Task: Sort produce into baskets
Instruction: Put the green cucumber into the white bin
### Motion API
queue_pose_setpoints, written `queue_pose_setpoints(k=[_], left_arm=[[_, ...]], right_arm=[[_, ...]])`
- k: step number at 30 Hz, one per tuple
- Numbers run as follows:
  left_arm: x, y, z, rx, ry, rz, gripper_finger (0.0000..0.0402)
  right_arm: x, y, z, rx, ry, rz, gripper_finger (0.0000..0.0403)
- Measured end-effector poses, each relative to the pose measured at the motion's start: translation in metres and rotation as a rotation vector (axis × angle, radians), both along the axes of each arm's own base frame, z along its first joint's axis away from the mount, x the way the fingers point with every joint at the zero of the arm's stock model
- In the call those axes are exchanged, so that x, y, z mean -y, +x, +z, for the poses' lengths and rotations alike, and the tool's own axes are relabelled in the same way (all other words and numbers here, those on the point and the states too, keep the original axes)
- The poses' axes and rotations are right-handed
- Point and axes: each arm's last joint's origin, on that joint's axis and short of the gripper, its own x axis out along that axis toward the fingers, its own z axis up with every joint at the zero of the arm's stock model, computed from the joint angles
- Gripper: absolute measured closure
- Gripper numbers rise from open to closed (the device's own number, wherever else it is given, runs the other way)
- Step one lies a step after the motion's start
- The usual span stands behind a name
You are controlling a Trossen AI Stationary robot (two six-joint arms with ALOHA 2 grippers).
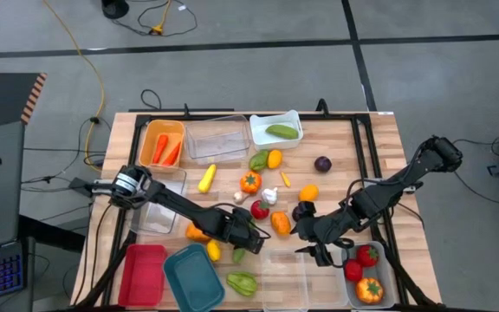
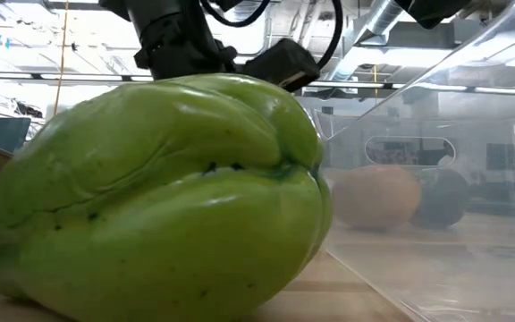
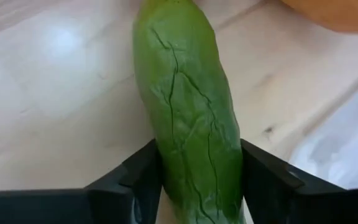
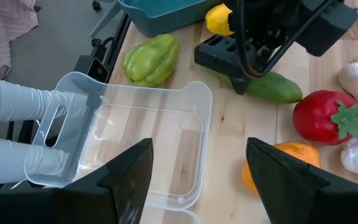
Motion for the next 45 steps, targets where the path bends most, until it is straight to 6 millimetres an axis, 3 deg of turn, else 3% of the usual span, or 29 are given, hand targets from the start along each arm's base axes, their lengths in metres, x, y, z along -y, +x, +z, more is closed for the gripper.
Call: queue_pose_setpoints(k=[10,17,23,29,35,45], left_arm=[[-0.004,0.01,0.026,-0.033,0.015,-0.122,0.0234],[-0.013,0.019,0.066,-0.069,0.094,-0.263,0.0234],[-0.038,0.037,0.102,0.027,0.219,-0.435,0.0234],[-0.085,0.05,0.124,0.08,0.33,-0.497,0.0234],[-0.151,0.055,0.128,0.079,0.422,-0.488,0.0234],[-0.245,0.057,0.141,0.179,0.673,-0.494,0.0234]], right_arm=[[0.001,-0.001,0.0,-0.012,-0.009,0.0,0.0117],[0.008,-0.01,0.012,0.029,-0.012,-0.024,0.0117],[0.021,-0.026,0.031,0.113,-0.05,-0.108,0.0117],[0.036,-0.044,0.047,0.19,-0.102,-0.208,0.0117],[0.05,-0.057,0.057,0.233,-0.143,-0.291,0.0117],[0.08,-0.056,0.055,0.172,-0.194,-0.419,0.0117]])
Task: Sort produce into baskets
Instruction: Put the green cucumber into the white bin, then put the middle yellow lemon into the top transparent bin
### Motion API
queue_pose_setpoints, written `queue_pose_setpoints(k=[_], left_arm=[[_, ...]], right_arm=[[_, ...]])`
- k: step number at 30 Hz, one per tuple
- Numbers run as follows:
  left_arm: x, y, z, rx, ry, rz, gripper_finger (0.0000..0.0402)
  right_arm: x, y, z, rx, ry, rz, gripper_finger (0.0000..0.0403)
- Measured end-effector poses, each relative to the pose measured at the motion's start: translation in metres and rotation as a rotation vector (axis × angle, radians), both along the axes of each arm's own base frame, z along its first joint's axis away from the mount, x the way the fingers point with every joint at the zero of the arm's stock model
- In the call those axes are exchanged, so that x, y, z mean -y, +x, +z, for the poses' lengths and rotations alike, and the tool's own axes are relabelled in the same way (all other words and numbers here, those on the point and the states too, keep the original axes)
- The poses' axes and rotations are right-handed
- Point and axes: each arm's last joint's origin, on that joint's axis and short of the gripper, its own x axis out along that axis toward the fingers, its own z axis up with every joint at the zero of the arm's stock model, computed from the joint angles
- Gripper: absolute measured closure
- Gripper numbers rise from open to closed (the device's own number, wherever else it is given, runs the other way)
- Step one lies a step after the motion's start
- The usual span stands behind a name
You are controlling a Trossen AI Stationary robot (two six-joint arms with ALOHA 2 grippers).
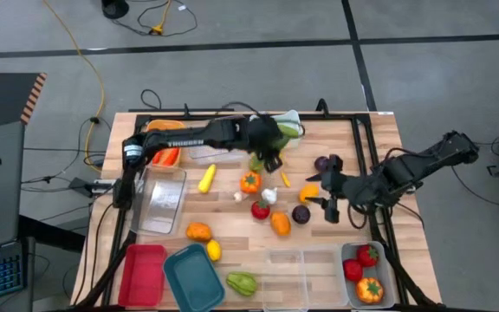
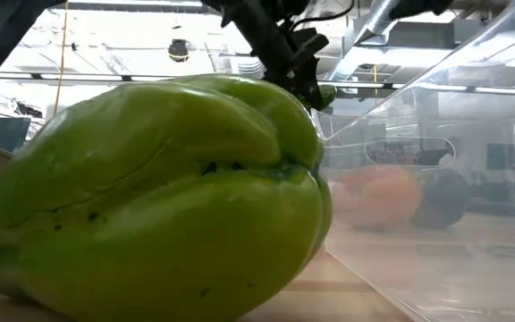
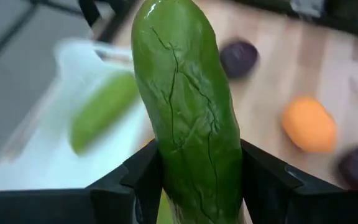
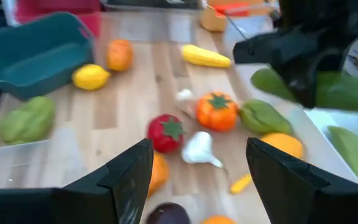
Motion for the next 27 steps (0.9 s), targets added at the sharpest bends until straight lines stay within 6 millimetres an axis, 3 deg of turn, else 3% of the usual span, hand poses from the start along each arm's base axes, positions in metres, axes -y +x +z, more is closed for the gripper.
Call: queue_pose_setpoints(k=[6,11,20,27], left_arm=[[-0.04,-0.002,0.005,0.09,0.093,0.029,0.0234],[-0.059,-0.008,0.007,0.084,0.146,0.032,0.0228],[-0.075,-0.008,-0.003,0.068,0.171,0.019,0.0169],[-0.076,-0.004,-0.011,0.046,0.191,-0.015,0.0155]], right_arm=[[0.018,0.006,-0.004,-0.036,-0.012,-0.096,0.0117],[0.03,0.01,-0.006,-0.052,-0.015,-0.156,0.0117],[0.045,0.013,-0.007,-0.058,-0.014,-0.236,0.0117],[0.054,0.015,-0.009,-0.069,-0.015,-0.278,0.0117]])
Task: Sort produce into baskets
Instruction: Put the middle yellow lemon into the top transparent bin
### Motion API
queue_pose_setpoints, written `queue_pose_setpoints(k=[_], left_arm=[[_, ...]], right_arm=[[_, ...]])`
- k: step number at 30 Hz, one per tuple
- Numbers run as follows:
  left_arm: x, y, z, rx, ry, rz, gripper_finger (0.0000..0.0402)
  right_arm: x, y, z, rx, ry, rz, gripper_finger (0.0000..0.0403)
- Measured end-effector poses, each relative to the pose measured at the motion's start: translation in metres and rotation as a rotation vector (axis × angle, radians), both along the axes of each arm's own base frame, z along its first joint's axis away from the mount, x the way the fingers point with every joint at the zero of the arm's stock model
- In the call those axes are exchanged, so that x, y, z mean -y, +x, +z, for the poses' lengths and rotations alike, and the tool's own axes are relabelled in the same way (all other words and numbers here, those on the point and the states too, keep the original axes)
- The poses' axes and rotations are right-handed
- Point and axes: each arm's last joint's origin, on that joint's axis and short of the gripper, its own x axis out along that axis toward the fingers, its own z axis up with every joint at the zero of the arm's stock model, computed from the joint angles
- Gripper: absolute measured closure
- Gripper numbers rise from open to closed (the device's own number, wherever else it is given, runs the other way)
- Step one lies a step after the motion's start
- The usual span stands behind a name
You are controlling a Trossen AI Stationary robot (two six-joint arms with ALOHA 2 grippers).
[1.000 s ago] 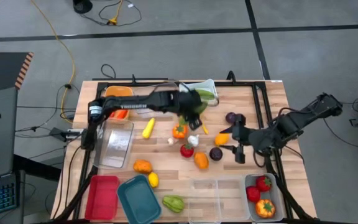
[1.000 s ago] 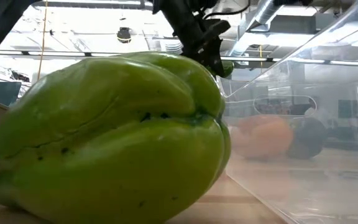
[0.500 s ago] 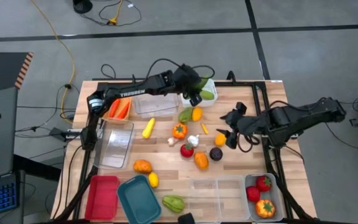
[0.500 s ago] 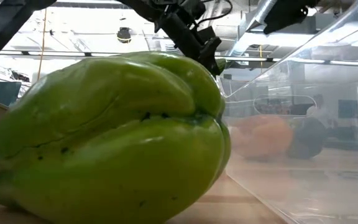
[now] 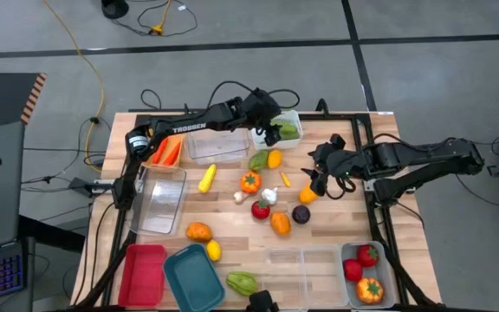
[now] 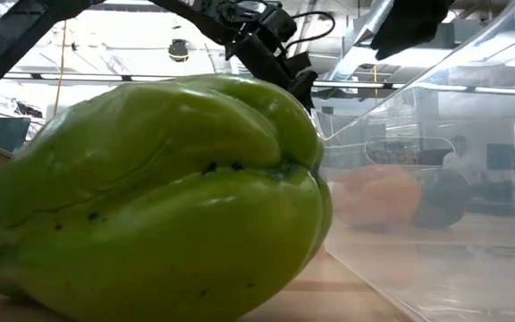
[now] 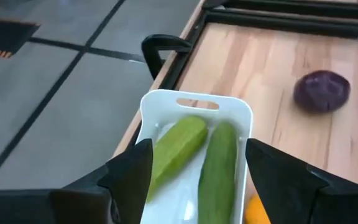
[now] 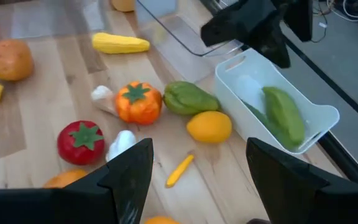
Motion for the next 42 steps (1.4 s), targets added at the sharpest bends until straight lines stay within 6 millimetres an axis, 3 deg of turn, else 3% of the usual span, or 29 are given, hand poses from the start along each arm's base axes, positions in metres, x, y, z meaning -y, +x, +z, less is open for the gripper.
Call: queue_pose_setpoints(k=[8,17,37,42], left_arm=[[0.027,-0.023,0.033,-0.101,0.024,-0.121,0.0155],[0.069,-0.059,0.071,-0.196,-0.028,-0.168,0.0154],[0.111,-0.078,0.061,-0.47,-0.125,-0.199,0.0154],[0.119,-0.086,0.067,-0.487,-0.135,-0.191,0.0154]], right_arm=[[0.0,0.01,-0.018,-0.197,-0.09,0.075,0.0117],[-0.003,0.038,-0.049,-0.436,-0.203,0.25,0.0117],[-0.005,0.064,-0.103,-0.755,-0.214,0.312,0.0115],[0.002,0.067,-0.114,-0.808,-0.143,0.312,0.0077]])
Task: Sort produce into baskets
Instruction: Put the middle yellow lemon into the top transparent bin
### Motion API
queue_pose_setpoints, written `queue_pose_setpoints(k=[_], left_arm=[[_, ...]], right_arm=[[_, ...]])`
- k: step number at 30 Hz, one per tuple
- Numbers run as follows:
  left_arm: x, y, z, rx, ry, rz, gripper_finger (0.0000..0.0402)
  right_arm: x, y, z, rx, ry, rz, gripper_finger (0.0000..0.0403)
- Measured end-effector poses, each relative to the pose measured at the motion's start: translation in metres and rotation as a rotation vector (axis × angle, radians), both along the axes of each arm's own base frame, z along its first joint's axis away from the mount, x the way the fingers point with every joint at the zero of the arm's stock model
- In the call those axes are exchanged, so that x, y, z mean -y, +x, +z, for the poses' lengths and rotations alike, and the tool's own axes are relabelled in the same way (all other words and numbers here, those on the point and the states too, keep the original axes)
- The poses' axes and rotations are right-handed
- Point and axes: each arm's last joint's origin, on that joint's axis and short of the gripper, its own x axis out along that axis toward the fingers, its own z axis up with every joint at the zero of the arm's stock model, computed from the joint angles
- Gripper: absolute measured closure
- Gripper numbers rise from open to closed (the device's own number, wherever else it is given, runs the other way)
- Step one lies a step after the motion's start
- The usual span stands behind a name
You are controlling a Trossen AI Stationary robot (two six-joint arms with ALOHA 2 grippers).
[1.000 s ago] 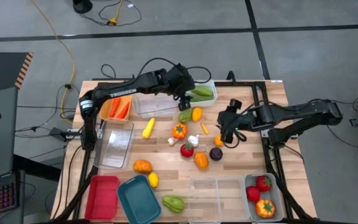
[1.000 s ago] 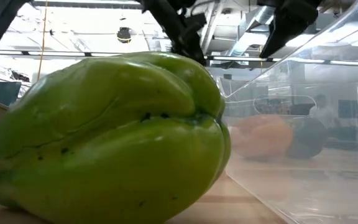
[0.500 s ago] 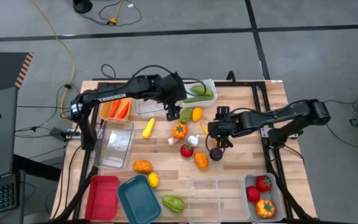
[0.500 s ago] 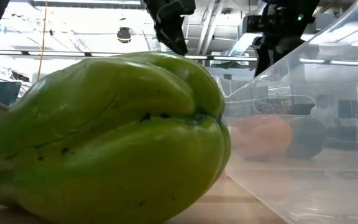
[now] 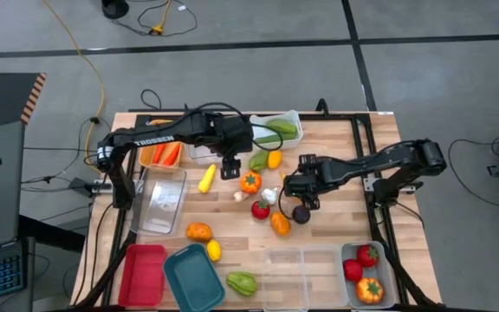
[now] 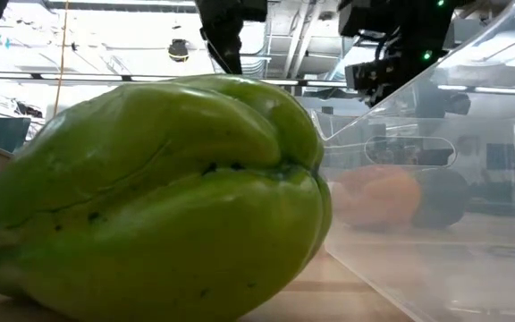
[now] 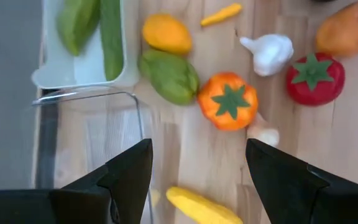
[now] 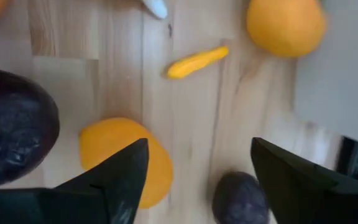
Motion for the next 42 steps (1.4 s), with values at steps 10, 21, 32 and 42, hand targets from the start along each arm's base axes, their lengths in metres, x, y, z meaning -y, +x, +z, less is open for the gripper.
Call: queue_pose_setpoints(k=[10,21,32,42], left_arm=[[0.01,-0.029,0.031,0.057,0.048,0.084,0.0155],[0.023,-0.045,0.047,0.11,0.03,0.11,0.0155],[0.041,-0.048,0.047,0.076,0.013,0.076,0.0155],[0.049,-0.047,0.047,0.077,0.05,0.075,0.0155]], right_arm=[[0.008,-0.005,-0.008,-0.16,-0.063,-0.037,0.0009],[0.005,-0.012,0.02,-0.102,0.133,-0.036,0.0022],[0.0,-0.001,-0.002,-0.195,0.216,0.0,0.0023],[0.0,0.011,-0.037,-0.328,0.196,-0.013,0.0023]])
